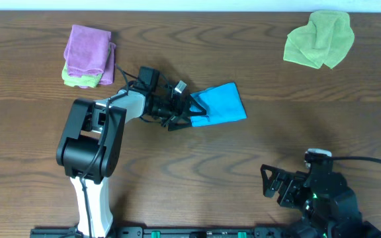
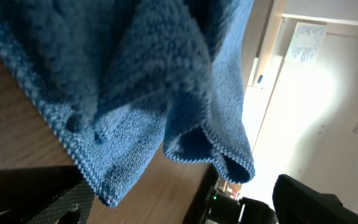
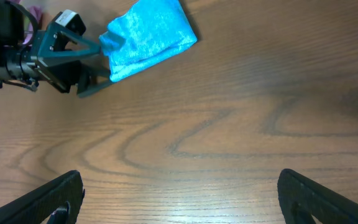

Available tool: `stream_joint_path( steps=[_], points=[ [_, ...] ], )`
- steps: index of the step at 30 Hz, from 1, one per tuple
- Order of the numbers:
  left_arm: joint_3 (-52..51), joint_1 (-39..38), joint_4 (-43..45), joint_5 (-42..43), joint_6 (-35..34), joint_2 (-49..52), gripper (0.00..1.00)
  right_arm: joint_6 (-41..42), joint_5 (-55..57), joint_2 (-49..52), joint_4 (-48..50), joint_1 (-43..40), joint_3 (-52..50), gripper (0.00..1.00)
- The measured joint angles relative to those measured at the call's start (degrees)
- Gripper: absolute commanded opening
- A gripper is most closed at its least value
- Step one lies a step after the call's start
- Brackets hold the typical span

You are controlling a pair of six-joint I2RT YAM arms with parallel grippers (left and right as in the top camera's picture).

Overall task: Fold the cloth
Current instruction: 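Lift the folded blue cloth with the left gripper off the table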

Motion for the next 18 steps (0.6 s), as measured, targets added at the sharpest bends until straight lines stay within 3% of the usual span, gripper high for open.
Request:
stream_joint_path(
  steps=[9, 13, 18],
  points=[
    [-0.1, 0.1, -18.4, 2.1, 4.8, 0.1, 0.95, 0.0, 0.0, 0.0, 0.0, 0.0, 0.0, 0.99],
    [-0.6, 0.0, -16.9, 2.0, 4.0, -0.3, 0.95, 0.0, 0.0, 0.0, 0.0, 0.0, 0.0, 0.99],
    [-1.1, -1.9, -7.1, 1.8, -3.2, -0.6, 0.95, 0.0, 0.0, 0.0, 0.0, 0.0, 0.0, 0.99]
  ],
)
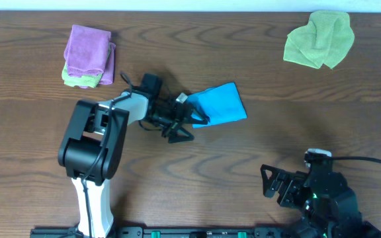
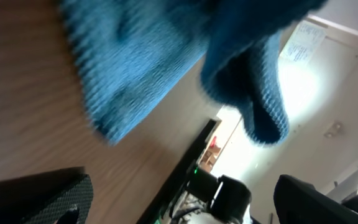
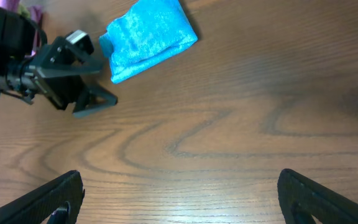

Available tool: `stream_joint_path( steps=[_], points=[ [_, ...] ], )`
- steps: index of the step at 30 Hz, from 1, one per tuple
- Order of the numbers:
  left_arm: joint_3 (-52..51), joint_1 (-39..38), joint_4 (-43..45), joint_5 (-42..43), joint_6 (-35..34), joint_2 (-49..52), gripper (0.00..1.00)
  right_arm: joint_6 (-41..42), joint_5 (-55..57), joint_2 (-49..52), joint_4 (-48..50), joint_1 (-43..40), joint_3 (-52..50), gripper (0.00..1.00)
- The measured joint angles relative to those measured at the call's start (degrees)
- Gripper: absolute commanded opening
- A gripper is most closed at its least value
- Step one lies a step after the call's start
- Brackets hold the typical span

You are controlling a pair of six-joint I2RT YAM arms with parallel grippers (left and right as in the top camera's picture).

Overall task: Fold the cloth
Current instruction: 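Lift the folded blue cloth with the left gripper off the table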

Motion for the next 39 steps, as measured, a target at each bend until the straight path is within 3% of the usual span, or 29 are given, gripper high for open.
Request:
stream_joint_path(
  steps=[5, 10, 15, 25, 28, 29, 30, 34, 36, 39],
  points=[
    [0.0, -6.4, 8.1, -6.8, -8.7, -1.8, 0.95, 0.0, 0.0, 0.0, 0.0, 0.0, 0.0, 0.99],
    [0.6, -10.7, 9.0, -17.2, -14.5, -4.3, 0.97, 0.0, 0.0, 0.0, 0.0, 0.0, 0.0, 0.99],
    [2.1, -12.4, 10.3, -28.6, -16.2, -5.6, 1.00, 0.0, 0.0, 0.0, 0.0, 0.0, 0.0, 0.99],
    [3.5, -12.4, 6.6, -43.4, -16.1, -7.0, 1.00, 0.0, 0.0, 0.0, 0.0, 0.0, 0.0, 0.99],
    [3.5, -12.3, 6.7, -47.6, -16.0, -7.2, 0.86, 0.0, 0.0, 0.0, 0.0, 0.0, 0.0, 0.99],
    [3.4, -12.3, 7.0, -49.1, -15.9, -7.1, 0.76, 0.0, 0.0, 0.0, 0.0, 0.0, 0.0, 0.99],
    [3.3, -12.3, 7.3, -50.7, -15.6, -7.0, 0.60, 0.0, 0.0, 0.0, -0.1, 0.0, 0.0, 0.99],
    [2.8, -11.6, 9.2, -54.4, -15.5, -6.5, 0.35, 0.0, 0.0, 0.0, -0.1, 0.0, -0.3, 0.99],
    [2.5, -11.5, 10.1, -56.1, -14.7, -6.1, 0.09, 0.0, 0.0, 0.0, -0.2, 0.0, -0.3, 0.99],
    [2.2, -11.3, 10.9, -56.6, -12.7, -5.7, 0.06, 0.2, 0.0, 0.0, -0.1, 0.0, -0.3, 0.99]
  ],
)
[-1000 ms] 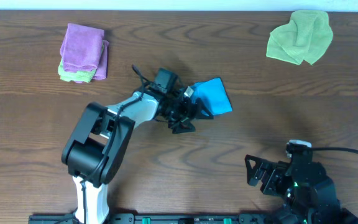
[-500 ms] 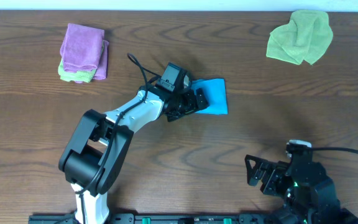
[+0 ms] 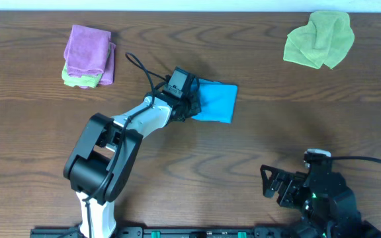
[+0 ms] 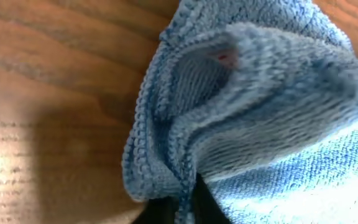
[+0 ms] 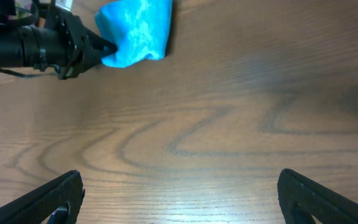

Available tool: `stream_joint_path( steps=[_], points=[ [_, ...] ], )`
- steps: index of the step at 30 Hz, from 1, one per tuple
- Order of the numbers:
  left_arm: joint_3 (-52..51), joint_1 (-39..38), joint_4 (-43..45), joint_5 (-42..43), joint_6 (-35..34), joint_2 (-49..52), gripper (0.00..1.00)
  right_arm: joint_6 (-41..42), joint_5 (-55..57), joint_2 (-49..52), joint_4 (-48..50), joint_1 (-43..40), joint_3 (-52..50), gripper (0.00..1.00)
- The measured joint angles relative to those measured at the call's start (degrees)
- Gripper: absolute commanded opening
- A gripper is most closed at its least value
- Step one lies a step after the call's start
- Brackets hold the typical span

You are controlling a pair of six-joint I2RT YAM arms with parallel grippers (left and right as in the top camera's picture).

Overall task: Fold the cloth
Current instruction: 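Lift the folded blue cloth with the left gripper off the table, then carry the blue cloth with the left gripper to the pink cloth stack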

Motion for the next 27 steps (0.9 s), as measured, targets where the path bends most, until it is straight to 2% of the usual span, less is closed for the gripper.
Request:
stream_joint_path(
  steps=[5, 9, 13, 19, 27],
  points=[
    [0.7, 0.0, -1.2, -0.1, 5.5, 0.0, 0.06, 0.0, 0.0, 0.0, 0.0, 0.0, 0.0, 0.99],
    [4.1, 0.7, -8.0, -1.9, 10.5, 0.2, 0.06, 0.0, 0.0, 0.0, 0.0, 0.0, 0.0, 0.99],
    [10.0, 5.5, -15.5, -4.3, 13.4, -0.6, 0.06, 0.0, 0.0, 0.0, 0.0, 0.0, 0.0, 0.99],
    [22.0, 13.3, -22.0, -5.8, 16.3, -5.5, 0.06, 0.0, 0.0, 0.0, 0.0, 0.0, 0.0, 0.99],
    [29.2, 19.7, -22.5, -6.7, 17.8, -5.7, 0.06, 0.0, 0.0, 0.0, 0.0, 0.0, 0.0, 0.99]
  ],
)
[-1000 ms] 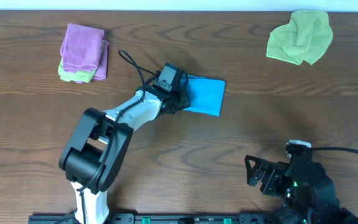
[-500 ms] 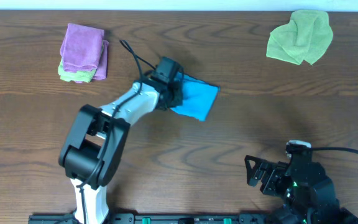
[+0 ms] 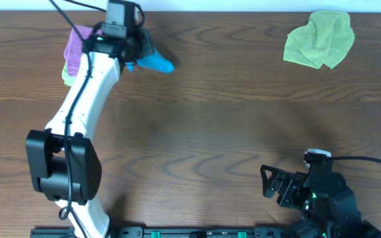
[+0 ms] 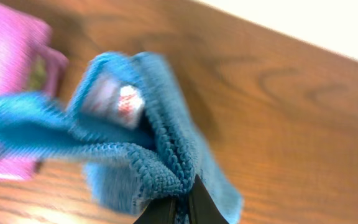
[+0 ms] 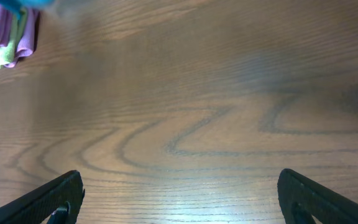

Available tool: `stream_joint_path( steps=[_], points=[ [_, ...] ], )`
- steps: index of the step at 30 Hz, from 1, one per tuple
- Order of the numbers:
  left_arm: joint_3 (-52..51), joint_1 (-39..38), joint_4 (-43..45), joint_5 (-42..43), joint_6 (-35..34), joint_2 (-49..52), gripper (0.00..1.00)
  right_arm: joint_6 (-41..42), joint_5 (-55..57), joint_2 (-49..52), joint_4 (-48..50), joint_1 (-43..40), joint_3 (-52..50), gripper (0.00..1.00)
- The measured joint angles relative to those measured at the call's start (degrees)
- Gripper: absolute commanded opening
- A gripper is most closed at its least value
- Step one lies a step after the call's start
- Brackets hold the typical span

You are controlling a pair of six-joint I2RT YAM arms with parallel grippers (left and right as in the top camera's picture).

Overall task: Fold the cloth
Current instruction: 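Carry the blue cloth with the left gripper to the pink cloth stack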

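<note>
The folded blue cloth (image 3: 155, 63) hangs off the table at the far left, and my left gripper (image 3: 136, 55) is shut on its edge. The left wrist view shows the blue cloth (image 4: 143, 155) bunched between the shut black fingers (image 4: 197, 208), with the pink cloth (image 4: 8, 74) to its left. Folded pink and green cloths form a stack (image 3: 71, 63) just left of the gripper, partly hidden by the arm. My right gripper (image 5: 179, 199) is open over bare wood at the near right, also seen from overhead as the right gripper (image 3: 276, 188).
A crumpled green cloth (image 3: 319, 38) lies at the far right corner. The left arm (image 3: 78, 112) stretches from the near edge to the far left. The stack of pink and green cloths (image 5: 6, 38) shows at the top left of the right wrist view.
My left gripper, shut on the blue cloth at the table's middle, has moved to the far left beside the pink and green stack, with the cloth off the table in it.
My left gripper was at the left edge of the folded blue cloth in the middle of the table. Then it stood open just off that edge. Then it was shut on the cloth's edge. Now it holds the cloth beside the stack.
</note>
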Motion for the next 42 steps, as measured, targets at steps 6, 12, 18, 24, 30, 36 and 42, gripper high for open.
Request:
stream_joint_path(
  steps=[6, 12, 18, 24, 30, 36, 42],
  points=[
    [0.4, 6.8, 7.9, -0.2, 0.0, 0.0, 0.06, 0.0, 0.0, 0.0, 0.0, 0.0, 0.0, 0.99],
    [3.5, 10.9, 11.7, -1.4, 1.1, 0.0, 0.06, 0.0, 0.0, 0.0, 0.0, 0.0, 0.0, 0.99],
    [6.4, 14.9, 14.8, -3.1, 2.5, 0.0, 0.06, 0.0, 0.0, 0.0, 0.0, 0.0, 0.0, 0.99],
    [6.4, 16.8, 21.4, -3.8, 2.8, 1.1, 0.06, 0.0, 0.0, 0.0, 0.0, 0.0, 0.0, 0.99],
    [6.4, 16.8, 19.7, -4.3, 3.2, 6.8, 0.06, 0.0, 0.0, 0.0, 0.0, 0.0, 0.0, 0.99],
    [6.4, 16.8, 14.0, -4.4, 3.9, 8.8, 0.06, 0.0, 0.0, 0.0, 0.0, 0.0, 0.0, 0.99],
    [6.4, 16.8, 9.8, -3.8, 3.9, 8.8, 0.06, 0.0, 0.0, 0.0, 0.0, 0.0, 0.0, 0.99]
  ],
)
